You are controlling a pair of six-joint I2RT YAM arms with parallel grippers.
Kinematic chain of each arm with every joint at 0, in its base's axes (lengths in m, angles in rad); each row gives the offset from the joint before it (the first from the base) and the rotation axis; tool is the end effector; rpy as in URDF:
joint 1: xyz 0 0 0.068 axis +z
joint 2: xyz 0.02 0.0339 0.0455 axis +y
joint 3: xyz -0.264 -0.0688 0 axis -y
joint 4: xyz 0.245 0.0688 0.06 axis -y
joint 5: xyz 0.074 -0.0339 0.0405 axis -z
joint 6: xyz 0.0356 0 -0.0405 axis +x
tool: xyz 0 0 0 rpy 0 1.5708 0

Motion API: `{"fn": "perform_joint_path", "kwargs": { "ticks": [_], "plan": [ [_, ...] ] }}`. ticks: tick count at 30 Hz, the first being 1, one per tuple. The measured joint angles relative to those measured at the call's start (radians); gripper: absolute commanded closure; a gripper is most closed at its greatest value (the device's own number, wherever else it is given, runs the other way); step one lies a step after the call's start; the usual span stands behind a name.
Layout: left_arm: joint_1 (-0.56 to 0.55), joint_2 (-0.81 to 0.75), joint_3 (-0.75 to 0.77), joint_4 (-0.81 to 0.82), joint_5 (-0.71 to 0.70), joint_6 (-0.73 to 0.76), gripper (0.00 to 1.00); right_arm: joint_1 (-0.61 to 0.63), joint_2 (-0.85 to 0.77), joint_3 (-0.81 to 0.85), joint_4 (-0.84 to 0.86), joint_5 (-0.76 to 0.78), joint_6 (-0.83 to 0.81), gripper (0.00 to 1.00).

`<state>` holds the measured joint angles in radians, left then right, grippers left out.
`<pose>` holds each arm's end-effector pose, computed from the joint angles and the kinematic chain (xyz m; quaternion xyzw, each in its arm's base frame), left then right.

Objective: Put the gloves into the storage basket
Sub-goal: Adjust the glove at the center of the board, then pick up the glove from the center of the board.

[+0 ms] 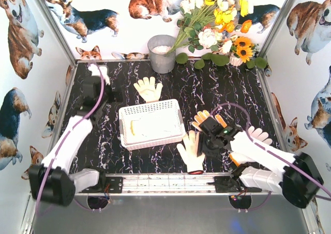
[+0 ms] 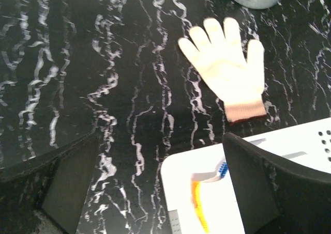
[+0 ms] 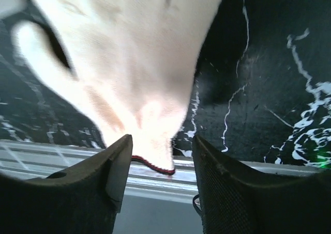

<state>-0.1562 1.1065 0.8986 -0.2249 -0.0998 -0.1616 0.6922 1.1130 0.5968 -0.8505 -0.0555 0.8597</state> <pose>0.2507 -0.0359 0.3118 -0.0291 0.8413 -0.0437 0.5380 0.1282 0.1089 0.1743 0.0804 0.9912 0.0910 0.0533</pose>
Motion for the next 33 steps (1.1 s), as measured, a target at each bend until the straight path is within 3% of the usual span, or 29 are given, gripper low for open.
{"fn": "perform_joint_path", "kwargs": {
  "ticks": [11, 17, 23, 33],
  "plan": [
    [0.001, 0.542, 0.388, -0.094, 0.153, -0.122, 0.09, -0.034, -0.108, 0.232, -0.082, 0.226, -0.133, 0.41],
    [0.001, 0.764, 0.515, -0.138, 0.201, -0.263, 0.21, -0.054, -0.166, 0.246, -0.093, 0.256, -0.171, 0.40],
    [0.000, 0.879, 0.543, -0.135, 0.247, -0.381, 0.28, -0.060, -0.224, 0.244, -0.093, 0.257, -0.178, 0.40],
    [-0.002, 1.001, 0.612, -0.074, 0.265, -0.494, 0.55, -0.066, -0.248, 0.196, -0.089, 0.229, -0.166, 0.42]
  ]
}}
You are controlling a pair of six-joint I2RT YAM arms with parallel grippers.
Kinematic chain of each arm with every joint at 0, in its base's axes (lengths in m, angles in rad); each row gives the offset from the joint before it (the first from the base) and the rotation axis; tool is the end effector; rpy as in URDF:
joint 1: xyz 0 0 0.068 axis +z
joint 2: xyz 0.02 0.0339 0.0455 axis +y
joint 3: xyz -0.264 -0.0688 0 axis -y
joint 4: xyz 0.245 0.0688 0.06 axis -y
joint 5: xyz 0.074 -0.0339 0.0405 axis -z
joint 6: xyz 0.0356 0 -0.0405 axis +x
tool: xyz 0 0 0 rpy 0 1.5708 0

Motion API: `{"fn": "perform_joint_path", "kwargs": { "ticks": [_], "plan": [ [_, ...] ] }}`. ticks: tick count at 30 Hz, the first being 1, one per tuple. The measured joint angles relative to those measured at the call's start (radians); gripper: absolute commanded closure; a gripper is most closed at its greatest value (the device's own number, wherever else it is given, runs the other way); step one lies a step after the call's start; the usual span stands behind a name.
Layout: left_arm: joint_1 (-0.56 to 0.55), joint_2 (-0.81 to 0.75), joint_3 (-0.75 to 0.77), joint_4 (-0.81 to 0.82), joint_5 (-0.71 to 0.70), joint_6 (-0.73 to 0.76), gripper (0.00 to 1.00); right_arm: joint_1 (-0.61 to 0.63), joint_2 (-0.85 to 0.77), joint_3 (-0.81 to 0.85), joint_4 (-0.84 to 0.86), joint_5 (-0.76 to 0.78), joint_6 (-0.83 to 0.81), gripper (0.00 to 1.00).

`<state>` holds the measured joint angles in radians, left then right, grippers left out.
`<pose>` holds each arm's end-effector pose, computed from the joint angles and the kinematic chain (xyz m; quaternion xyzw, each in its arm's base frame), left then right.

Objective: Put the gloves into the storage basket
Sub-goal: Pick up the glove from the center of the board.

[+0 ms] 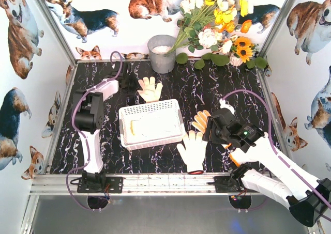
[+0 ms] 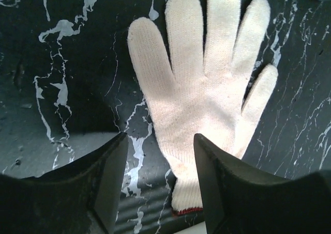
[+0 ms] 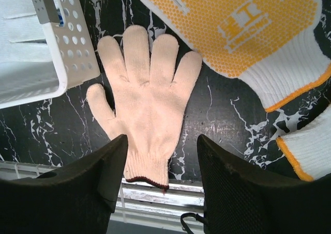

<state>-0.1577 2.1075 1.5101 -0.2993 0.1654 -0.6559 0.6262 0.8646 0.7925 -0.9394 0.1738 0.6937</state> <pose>0.4528 -0.0779 0.1669 -0.2054 0.9182 -0.2020 0.2718 0.1294 0.0860 0.2641 0.0563 0.9562 0.1027 0.2684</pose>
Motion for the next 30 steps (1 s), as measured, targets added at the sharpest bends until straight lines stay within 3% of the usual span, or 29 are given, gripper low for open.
{"fn": "perform_joint_path", "kwargs": {
  "ticks": [6, 15, 23, 30],
  "plan": [
    [0.000, 0.049, 0.009, 0.053, 0.023, -0.054, 0.63, 0.000, 0.029, -0.004, 0.002, -0.008, 0.009, 0.43],
    [-0.009, 0.101, 0.034, 0.125, 0.031, -0.102, 1.00, 0.000, 0.042, -0.004, 0.008, -0.008, 0.026, 0.43],
    [-0.011, 0.079, 0.016, 0.169, 0.035, -0.083, 1.00, 0.000, 0.026, -0.004, 0.008, -0.012, 0.051, 0.43],
    [-0.005, -0.162, -0.090, 0.172, 0.013, -0.013, 1.00, 0.000, 0.012, -0.007, 0.008, -0.011, 0.069, 0.43]
  ]
}}
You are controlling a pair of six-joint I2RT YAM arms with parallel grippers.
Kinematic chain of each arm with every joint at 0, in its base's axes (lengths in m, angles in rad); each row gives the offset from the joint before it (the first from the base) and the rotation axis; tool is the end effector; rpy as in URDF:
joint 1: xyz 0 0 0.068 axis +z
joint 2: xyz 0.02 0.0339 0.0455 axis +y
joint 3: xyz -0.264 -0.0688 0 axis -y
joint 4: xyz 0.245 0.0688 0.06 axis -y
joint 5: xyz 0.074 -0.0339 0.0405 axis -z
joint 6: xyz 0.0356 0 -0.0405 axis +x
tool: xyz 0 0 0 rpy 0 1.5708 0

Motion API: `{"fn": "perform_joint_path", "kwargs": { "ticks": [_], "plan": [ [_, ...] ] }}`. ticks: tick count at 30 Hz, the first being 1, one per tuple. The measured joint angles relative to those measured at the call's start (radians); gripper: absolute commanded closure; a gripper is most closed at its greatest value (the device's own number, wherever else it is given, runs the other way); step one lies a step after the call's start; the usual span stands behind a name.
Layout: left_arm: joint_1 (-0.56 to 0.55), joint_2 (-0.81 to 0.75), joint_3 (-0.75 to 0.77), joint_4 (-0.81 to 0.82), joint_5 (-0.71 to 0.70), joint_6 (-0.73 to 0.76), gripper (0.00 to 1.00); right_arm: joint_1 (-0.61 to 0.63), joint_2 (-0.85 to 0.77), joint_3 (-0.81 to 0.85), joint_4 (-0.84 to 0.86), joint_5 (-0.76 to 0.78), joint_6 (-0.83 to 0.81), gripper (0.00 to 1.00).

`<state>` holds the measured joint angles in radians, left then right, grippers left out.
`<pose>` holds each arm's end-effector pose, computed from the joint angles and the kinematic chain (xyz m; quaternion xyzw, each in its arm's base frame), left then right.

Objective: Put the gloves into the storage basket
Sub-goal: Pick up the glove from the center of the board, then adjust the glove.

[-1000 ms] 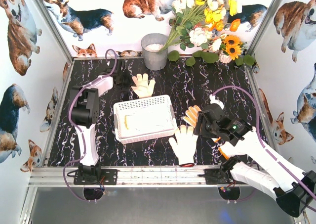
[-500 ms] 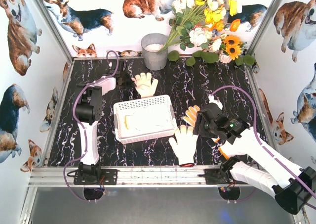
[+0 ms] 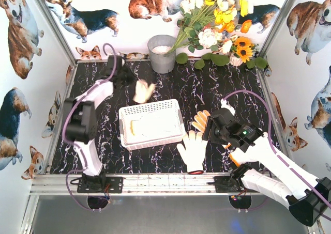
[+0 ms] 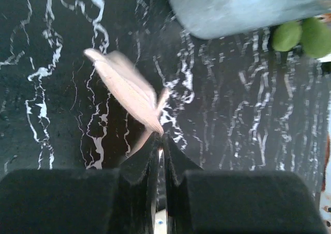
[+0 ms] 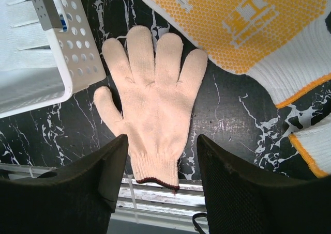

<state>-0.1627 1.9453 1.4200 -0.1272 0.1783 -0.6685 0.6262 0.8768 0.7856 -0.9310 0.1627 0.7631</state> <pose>0.4384 -0.0784 0.2220 -0.1852 0.8743 -0.2512 0.3716 0.1310 0.0876 0.2608 0.0876 0.9557 0.1127 0.2575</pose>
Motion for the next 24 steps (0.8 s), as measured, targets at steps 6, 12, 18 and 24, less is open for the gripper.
{"fn": "perform_joint_path", "kwargs": {
  "ticks": [6, 12, 18, 24],
  "plan": [
    [0.024, -0.222, -0.057, -0.016, 0.000, 0.051, 1.00, 0.000, -0.002, -0.013, 0.028, -0.018, -0.003, 0.34],
    [0.022, -0.407, -0.101, -0.088, 0.013, 0.069, 1.00, -0.001, -0.011, -0.020, 0.188, -0.135, -0.030, 0.19],
    [-0.025, -0.588, -0.225, -0.107, 0.019, -0.010, 1.00, 0.010, 0.025, -0.024, 0.434, -0.241, -0.010, 0.19],
    [-0.209, -0.655, -0.278, -0.126, -0.058, -0.127, 1.00, 0.106, 0.146, -0.012, 0.645, -0.269, 0.057, 0.20]
  ]
}}
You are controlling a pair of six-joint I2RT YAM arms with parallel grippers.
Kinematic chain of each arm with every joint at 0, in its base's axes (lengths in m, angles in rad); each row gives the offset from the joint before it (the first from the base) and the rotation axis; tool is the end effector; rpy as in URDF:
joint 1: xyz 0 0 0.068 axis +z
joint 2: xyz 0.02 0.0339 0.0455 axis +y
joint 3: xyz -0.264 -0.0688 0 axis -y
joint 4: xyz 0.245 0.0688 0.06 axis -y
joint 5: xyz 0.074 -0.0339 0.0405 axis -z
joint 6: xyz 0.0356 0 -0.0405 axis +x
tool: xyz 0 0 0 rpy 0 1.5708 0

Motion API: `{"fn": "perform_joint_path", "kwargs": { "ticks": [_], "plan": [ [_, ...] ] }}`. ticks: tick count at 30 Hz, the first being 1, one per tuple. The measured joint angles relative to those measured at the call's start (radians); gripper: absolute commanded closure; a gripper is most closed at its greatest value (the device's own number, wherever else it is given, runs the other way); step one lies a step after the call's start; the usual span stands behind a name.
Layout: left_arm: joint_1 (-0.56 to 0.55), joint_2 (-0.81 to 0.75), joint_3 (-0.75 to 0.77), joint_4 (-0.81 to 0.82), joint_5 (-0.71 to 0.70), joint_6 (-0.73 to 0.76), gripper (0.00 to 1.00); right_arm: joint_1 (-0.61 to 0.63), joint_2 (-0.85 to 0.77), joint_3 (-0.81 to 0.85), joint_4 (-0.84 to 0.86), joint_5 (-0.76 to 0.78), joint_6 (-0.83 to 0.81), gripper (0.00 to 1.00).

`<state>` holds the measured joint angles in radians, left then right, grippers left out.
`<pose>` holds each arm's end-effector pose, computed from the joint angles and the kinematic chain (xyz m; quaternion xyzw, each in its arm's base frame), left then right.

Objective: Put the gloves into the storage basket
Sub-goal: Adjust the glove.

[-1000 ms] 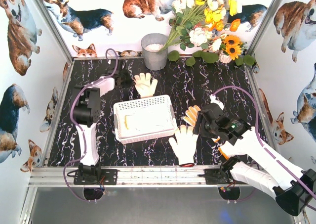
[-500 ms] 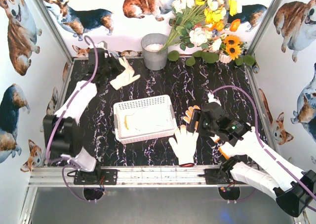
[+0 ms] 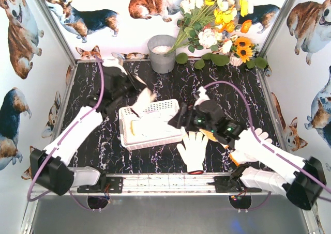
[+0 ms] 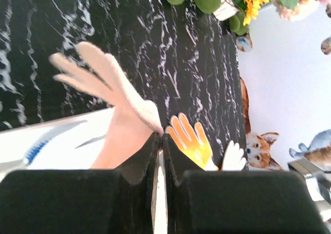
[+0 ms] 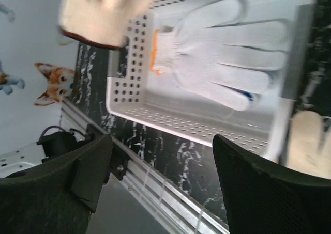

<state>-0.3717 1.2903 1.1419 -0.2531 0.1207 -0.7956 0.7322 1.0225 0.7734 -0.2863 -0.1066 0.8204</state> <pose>0.2768 -0.1125 0.3476 -0.1426 0.8208 -0.3456 0.4320 0.1676 0.1557 0.2807 0.0119 0.8680 0.3793 0.3202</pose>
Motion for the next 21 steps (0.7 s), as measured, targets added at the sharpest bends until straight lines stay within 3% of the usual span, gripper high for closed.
{"fn": "perform_joint_path", "kwargs": {
  "ticks": [10, 21],
  "plan": [
    [-0.295, -0.106, -0.079, 0.055, -0.254, -0.212, 1.00, 0.166, 0.077, 0.057, 0.147, 0.150, 0.006, 0.20],
    [-0.501, -0.106, -0.093, 0.130, -0.459, -0.355, 1.00, 0.223, 0.084, 0.140, 0.165, 0.383, -0.120, 0.22]
  ]
}}
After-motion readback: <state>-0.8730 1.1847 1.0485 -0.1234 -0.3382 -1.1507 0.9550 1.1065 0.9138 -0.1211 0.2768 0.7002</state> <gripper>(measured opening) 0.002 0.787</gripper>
